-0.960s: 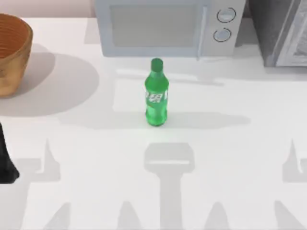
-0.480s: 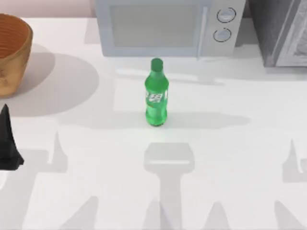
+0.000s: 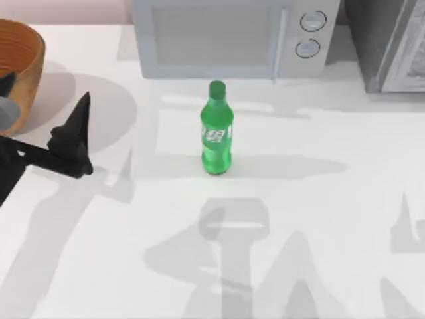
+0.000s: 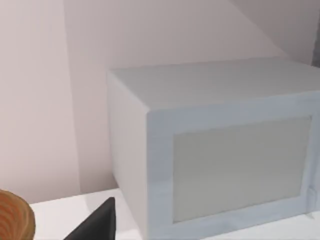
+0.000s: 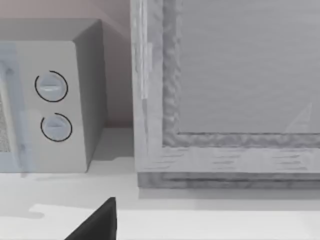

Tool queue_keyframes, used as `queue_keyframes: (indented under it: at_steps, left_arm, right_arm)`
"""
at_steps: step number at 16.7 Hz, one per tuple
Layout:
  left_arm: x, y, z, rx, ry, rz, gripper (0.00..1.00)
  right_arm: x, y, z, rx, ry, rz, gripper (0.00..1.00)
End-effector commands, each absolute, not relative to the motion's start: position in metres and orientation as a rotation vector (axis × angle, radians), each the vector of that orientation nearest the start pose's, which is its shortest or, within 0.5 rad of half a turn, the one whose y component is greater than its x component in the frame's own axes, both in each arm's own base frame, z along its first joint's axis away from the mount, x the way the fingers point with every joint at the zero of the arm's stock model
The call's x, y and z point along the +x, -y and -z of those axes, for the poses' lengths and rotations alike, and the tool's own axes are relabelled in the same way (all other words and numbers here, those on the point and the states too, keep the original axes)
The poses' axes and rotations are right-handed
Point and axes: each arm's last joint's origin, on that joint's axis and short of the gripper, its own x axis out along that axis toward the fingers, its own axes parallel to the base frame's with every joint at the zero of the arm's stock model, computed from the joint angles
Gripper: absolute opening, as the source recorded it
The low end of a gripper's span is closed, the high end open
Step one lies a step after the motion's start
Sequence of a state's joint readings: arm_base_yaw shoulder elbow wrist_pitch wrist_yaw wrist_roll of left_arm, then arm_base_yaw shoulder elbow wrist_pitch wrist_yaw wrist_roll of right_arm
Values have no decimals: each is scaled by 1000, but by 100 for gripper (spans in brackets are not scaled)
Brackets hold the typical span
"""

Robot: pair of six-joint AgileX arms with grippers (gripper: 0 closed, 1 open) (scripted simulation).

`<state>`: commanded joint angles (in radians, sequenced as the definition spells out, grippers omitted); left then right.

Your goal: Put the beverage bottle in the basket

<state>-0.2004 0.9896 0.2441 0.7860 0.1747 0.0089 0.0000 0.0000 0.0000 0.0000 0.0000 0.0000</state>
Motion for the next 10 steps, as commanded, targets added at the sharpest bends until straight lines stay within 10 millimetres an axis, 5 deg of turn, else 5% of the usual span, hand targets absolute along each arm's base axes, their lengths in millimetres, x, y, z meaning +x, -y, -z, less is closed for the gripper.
queue_keyframes:
  at_steps: [5, 10]
  left_arm:
    - [252, 87, -161, -6, 19, 560, 100]
    - [276, 124, -94, -2, -2, 714, 100]
  right_arm:
    - [106, 1, -160, 0, 0, 0, 100]
    - [106, 1, -160, 0, 0, 0, 100]
